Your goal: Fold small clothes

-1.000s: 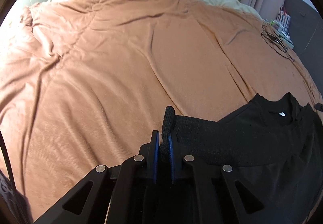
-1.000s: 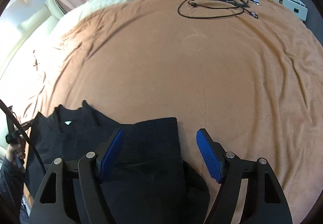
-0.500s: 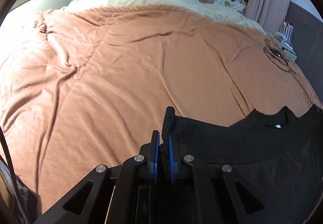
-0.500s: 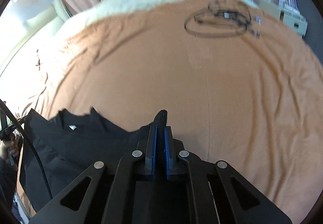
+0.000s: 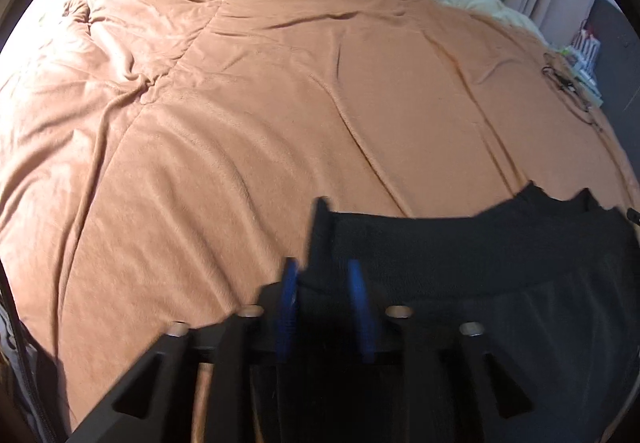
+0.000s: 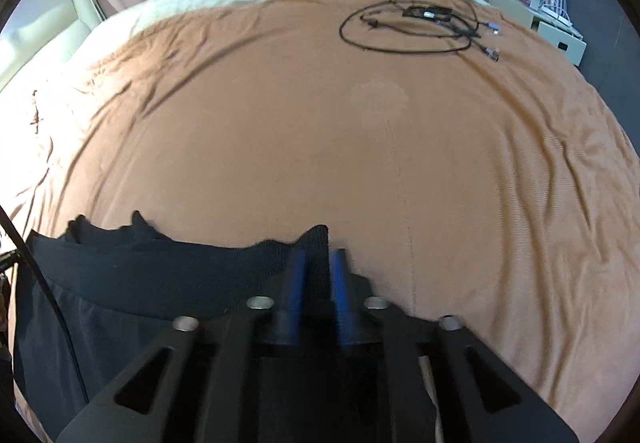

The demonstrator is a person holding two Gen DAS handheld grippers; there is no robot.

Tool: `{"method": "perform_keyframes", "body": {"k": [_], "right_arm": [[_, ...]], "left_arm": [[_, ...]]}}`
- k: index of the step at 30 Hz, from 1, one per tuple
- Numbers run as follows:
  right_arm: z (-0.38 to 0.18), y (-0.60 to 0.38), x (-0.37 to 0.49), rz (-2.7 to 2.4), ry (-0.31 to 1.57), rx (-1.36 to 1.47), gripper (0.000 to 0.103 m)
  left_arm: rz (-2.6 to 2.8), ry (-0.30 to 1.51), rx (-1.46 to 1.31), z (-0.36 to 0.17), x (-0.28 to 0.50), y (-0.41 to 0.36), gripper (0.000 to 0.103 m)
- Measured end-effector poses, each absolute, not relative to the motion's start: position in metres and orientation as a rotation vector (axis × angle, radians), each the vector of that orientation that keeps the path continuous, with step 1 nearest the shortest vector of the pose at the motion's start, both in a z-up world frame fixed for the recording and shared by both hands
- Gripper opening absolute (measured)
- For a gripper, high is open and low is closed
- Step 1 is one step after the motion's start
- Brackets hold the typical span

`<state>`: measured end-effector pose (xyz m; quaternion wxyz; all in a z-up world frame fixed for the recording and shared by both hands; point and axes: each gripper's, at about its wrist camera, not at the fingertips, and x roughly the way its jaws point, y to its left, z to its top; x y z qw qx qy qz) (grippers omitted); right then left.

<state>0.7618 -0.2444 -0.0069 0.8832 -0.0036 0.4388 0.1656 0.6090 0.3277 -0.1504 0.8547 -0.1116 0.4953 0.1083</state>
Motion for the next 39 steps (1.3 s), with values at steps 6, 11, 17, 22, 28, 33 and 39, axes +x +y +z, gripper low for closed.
{"method": "perform_keyframes", "body": {"k": [6,11,17,22,28,33,39], "right_arm": [[0.016,-0.277,0.713,0.393,0.888,0.058,0.072],[0.025,-0.305,0.669,0.421,0.897,0.061,0.072],[0.028,-0.335,0.623,0.432,0.931,0.098,0.072],[0.024,-0.351,0.583,0.41,0.95,0.094,0.072],[0.007,-0.366,0.542,0.381,0.993,0.135,0.06],[-0.008,-0.366,0.517,0.347,1.041,0.099,0.043],[-0.009,-0.371,0.502,0.361,1.03,0.137,0.022]], "left_arm": [[0.207,1.009,-0.296,-0.123,0.567,0.334,0.052],[0.186,1.008,-0.325,-0.113,0.524,0.326,0.052],[0.167,0.985,-0.383,-0.111,0.469,0.313,0.052],[0.175,0.977,-0.429,-0.12,0.43,0.304,0.052],[0.182,0.979,-0.49,-0.141,0.392,0.293,0.05],[0.224,1.024,-0.544,-0.163,0.37,0.29,0.024],[0.253,1.004,-0.552,-0.17,0.353,0.284,0.008]]}}
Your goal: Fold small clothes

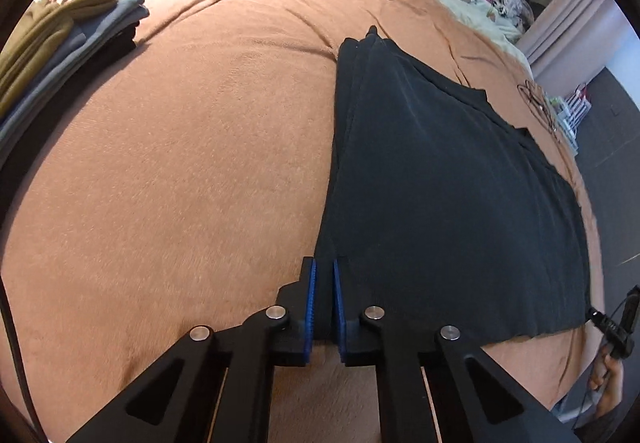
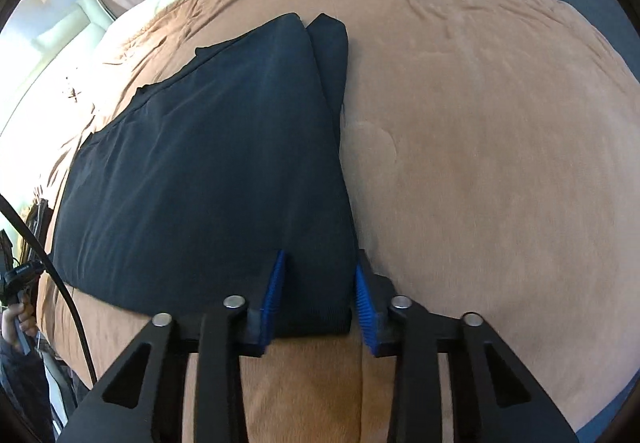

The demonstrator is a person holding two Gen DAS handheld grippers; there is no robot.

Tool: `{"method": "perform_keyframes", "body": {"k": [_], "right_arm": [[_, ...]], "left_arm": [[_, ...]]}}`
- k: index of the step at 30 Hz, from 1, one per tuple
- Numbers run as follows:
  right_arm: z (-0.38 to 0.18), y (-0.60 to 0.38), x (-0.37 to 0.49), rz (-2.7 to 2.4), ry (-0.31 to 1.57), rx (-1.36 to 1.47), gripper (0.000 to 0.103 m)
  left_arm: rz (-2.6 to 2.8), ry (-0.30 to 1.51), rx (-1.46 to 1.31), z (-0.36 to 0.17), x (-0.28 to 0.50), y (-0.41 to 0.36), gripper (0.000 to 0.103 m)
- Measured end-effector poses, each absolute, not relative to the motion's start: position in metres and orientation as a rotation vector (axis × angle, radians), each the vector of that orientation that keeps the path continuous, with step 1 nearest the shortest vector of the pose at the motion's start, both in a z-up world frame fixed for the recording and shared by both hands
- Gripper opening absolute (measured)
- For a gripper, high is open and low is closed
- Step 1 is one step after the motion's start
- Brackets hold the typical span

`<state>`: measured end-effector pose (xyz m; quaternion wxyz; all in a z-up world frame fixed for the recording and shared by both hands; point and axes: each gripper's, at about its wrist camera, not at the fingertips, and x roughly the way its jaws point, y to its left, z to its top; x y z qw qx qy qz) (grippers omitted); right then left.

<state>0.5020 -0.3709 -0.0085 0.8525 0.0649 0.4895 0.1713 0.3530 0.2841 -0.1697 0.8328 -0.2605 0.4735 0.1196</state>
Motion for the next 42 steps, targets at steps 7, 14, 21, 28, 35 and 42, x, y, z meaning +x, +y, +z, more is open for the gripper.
{"method": "perform_keyframes", "body": {"k": [7,14,21,28,35,42], "right_arm": [[-0.004,-0.387,0.48,0.34,1.012,0.197,0.017],[-0.002,-0.414,0.453,0.432,0.952,0.474,0.061],[-0.037,-0.435,0.447,0.491,0.999,0.712,0.061],[-0.049,-0.435,0.468,0.475,0.985,0.784,0.061],[-0.055,-0.415,0.485,0.415,0.963,0.813,0.047],[-0.054,-0.404,0.483,0.401,0.901,0.856,0.019]], "left_arm": [[0.268,1.024,-0.526,-0.161,0.333,0.278,0.021],[0.189,0.922,-0.683,-0.149,0.313,0.279,0.06],[0.139,0.961,-0.847,-0.173,0.312,0.282,0.06],[0.153,0.937,-0.94,-0.184,0.326,0.291,0.06],[0.169,0.886,-0.997,-0.187,0.342,0.304,0.058],[0.171,0.849,-1.021,-0.185,0.334,0.307,0.029]]}}
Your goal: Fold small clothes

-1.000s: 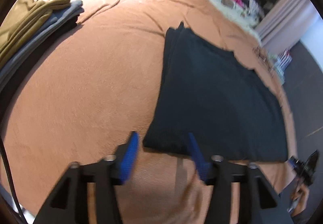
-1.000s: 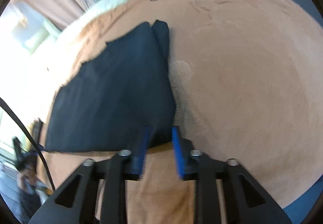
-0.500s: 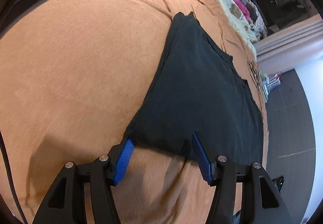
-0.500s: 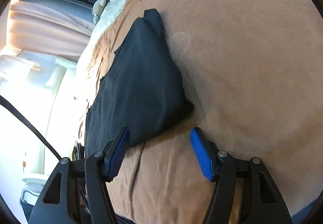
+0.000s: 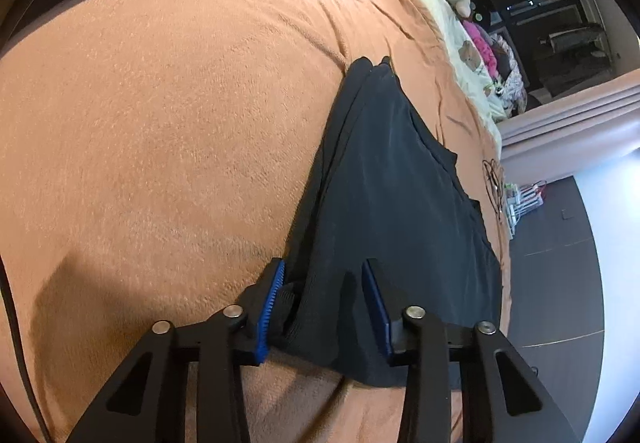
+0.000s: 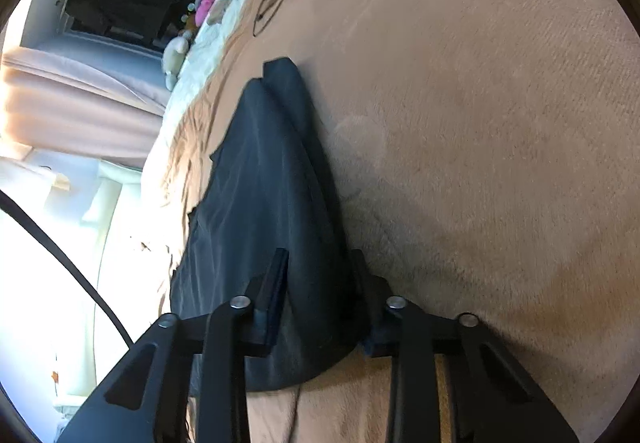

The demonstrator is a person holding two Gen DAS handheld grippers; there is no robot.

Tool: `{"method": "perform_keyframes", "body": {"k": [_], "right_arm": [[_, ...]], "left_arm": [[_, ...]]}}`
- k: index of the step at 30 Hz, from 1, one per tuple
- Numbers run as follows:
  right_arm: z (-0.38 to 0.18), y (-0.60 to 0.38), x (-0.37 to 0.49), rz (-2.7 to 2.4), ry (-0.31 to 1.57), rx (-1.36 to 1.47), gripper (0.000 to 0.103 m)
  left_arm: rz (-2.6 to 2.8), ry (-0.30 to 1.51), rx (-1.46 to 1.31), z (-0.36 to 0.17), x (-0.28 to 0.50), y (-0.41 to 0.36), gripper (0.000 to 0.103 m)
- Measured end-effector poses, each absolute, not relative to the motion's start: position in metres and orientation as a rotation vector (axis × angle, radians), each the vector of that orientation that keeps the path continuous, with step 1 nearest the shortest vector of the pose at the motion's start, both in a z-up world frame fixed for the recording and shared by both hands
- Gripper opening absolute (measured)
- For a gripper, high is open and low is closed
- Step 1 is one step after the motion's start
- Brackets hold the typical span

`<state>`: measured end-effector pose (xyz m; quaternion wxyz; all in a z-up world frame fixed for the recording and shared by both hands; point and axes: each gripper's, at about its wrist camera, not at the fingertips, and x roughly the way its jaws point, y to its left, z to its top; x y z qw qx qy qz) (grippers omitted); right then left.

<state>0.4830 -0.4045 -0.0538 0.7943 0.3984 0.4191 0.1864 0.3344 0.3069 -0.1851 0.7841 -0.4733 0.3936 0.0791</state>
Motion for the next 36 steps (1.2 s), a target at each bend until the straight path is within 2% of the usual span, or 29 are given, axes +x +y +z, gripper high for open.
{"method": "perform_keyframes", "body": {"k": [1,7,12,19,31,36], "right_arm": [[-0.054,-0.401,0.483,0.408,0.895,0.85,0.015],[-0.037,-0.39,0.467,0.414,0.854,0.791,0.011],[-0.015,-0.385,0.446,0.465,0.828,0.747,0.01],[-0.015,-0.4,0.413,0.489,0.852,0.707,0.01],[-0.023,-0.424,0.355,0.445,0.915,0.635,0.011],[-0.014,-0.437,0.341,0.258,0.917,0.469,0.014]], "left_arm": [[0.187,0.877,-0.974,-0.185,0.335,0.303,0.017],[0.177,0.832,-0.903,-0.157,0.331,0.303,0.011],[0.173,0.823,-0.904,-0.131,0.316,0.314,0.01],[0.151,0.808,-0.891,-0.114,0.278,0.31,0.01],[0.146,0.789,-0.93,-0.137,0.204,0.292,0.01],[0.139,0.768,-0.949,-0.149,0.198,0.289,0.01]]}}
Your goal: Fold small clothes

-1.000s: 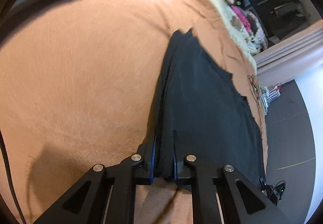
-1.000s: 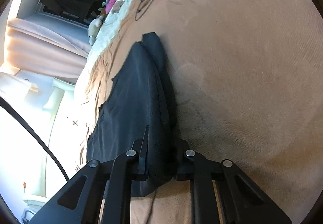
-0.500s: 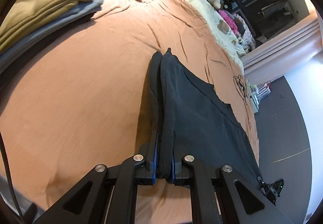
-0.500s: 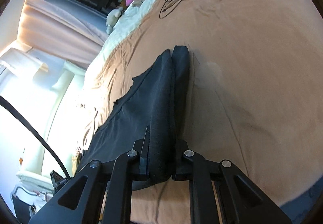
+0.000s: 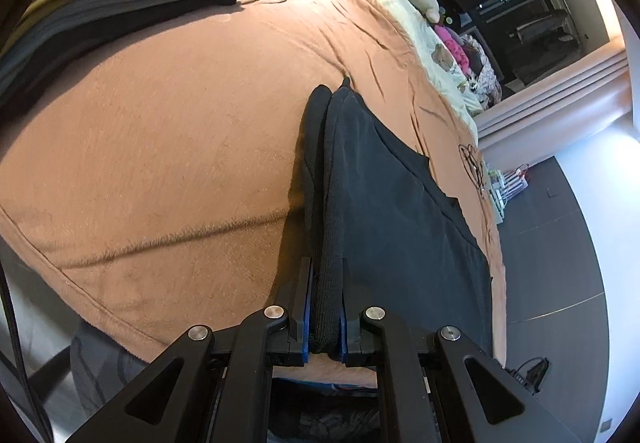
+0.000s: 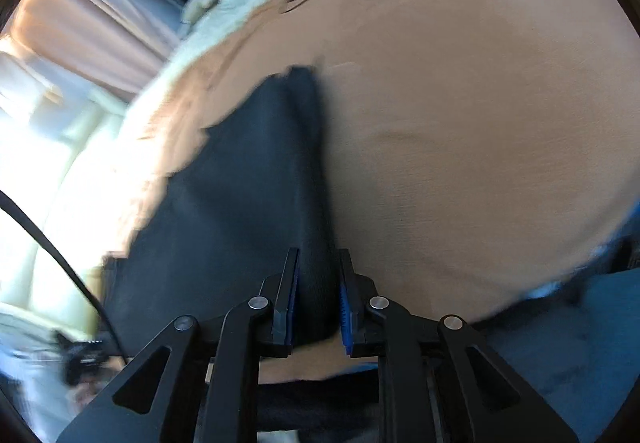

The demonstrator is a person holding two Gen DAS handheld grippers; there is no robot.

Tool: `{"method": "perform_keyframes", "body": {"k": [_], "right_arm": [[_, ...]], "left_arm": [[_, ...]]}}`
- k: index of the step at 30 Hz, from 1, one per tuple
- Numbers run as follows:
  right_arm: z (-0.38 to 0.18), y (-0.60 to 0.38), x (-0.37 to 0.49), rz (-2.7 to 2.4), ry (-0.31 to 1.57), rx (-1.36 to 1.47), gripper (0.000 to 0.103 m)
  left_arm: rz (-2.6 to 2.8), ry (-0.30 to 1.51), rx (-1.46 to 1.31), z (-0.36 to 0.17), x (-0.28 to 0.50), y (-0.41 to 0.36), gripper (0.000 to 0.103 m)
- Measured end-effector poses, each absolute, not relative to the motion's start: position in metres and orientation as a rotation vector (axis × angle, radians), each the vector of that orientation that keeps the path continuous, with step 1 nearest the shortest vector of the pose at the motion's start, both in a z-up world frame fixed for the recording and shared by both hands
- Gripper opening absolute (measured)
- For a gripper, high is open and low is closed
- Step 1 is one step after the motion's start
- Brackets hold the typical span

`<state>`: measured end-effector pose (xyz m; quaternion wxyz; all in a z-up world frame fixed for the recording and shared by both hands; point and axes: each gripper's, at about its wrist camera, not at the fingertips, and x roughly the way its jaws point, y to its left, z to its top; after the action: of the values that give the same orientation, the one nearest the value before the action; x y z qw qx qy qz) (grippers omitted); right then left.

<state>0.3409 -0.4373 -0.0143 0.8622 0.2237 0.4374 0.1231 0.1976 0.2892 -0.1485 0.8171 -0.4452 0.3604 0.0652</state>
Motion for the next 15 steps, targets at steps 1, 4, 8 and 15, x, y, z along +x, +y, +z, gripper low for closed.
{"method": "perform_keyframes", "body": {"k": [1,4,8,15], "right_arm": [[-0.012,-0.444,0.337,0.239,0.916,0.458,0.014],[0.006,-0.446,0.327,0.246,0.901,0.393,0.014],[0.039,-0.413,0.313,0.306,0.857,0.31,0.014],[0.058,-0.316,0.318,0.441,0.878,0.17,0.014]], "left_arm": [[0.135,0.758,-0.947,-0.149,0.197,0.288,0.01],[0.123,0.735,-0.945,-0.152,0.195,0.288,0.01],[0.107,0.727,-0.984,-0.161,0.191,0.292,0.01],[0.089,0.733,-1.026,-0.171,0.19,0.296,0.011]]}}
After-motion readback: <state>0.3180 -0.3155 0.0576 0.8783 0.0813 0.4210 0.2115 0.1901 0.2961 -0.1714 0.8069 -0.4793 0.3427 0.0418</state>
